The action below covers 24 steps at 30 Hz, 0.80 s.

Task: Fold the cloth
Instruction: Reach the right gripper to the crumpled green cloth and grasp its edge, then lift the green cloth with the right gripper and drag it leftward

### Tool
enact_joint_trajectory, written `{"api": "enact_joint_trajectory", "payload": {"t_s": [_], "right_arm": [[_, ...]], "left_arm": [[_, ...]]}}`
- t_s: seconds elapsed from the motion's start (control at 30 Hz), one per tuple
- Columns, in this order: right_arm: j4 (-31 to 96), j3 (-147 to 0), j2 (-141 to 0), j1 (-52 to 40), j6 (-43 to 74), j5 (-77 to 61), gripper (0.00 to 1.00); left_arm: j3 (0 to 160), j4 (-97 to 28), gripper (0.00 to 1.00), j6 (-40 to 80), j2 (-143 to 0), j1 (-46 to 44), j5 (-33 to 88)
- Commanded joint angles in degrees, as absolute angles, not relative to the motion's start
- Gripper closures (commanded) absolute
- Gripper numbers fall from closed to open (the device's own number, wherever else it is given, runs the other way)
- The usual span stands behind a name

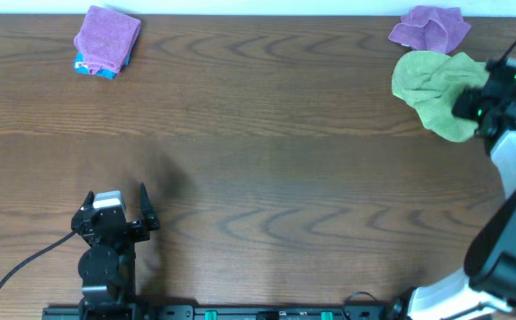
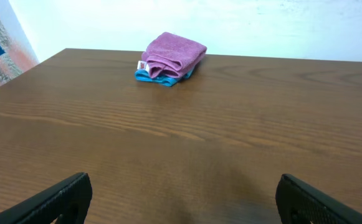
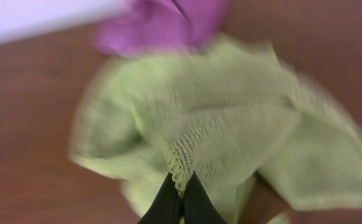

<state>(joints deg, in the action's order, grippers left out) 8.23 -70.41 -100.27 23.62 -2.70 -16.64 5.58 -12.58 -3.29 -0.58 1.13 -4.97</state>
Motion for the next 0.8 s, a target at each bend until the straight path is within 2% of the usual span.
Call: {"api": "enact_joint_trajectory", "payload": {"t_s": [0.0, 0.43, 0.53, 0.7, 0.73, 0.77], "right_arm": [[10.4, -75.1, -94.2, 18.9, -2.9, -23.4, 0.98], [20.3, -83.5, -84.5, -9.7, -2.9, -24.6, 0.99], [25.9, -85.6, -83.5, -12.3, -2.9, -20.0, 0.98], [37.0, -85.4, -84.5, -10.4, -2.9, -8.4, 0.98], [40.0, -85.3, -85.7, -9.4, -2.8, -5.4, 0.94], [41.4, -85.3, -86.5, -8.8, -2.8, -4.8, 0.62]], "left_arm": [[4.0, -13.0, 0.05, -4.1, -0.3, 1.5, -6.0], [4.0, -13.0, 0.05, -4.1, -0.3, 1.5, -6.0], [4.0, -13.0, 0.05, -4.1, -0.3, 1.5, -6.0], [4.0, -13.0, 0.05, -4.1, -0.3, 1.5, -6.0], [4.0, -13.0, 0.05, -4.1, -0.3, 1.5, -6.0], [4.0, -13.0, 0.05, -4.1, -0.3, 1.5, -6.0]]}}
